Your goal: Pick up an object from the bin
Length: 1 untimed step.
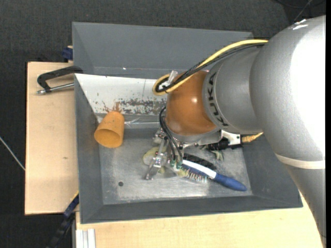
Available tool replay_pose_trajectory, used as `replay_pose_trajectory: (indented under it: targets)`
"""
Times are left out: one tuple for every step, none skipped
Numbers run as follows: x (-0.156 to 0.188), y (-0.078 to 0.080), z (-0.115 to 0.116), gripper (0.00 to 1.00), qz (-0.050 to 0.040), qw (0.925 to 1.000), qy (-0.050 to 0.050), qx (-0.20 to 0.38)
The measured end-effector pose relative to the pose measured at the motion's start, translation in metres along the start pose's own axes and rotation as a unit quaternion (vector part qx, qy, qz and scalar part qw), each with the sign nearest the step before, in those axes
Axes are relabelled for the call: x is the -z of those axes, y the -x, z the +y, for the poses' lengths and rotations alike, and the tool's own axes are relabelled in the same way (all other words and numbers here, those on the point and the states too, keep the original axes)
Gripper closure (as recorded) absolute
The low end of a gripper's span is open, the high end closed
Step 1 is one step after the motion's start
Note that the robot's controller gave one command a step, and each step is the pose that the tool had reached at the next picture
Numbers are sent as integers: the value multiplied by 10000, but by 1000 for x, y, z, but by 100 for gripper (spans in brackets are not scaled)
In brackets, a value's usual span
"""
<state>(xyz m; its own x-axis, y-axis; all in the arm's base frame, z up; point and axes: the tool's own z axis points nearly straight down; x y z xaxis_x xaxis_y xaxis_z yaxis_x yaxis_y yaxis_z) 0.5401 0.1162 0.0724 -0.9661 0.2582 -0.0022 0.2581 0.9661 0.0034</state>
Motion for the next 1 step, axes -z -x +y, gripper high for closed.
replay_pose_trajectory:
  targets:
    - [3,3,1,100,-48,10000,20,-7]
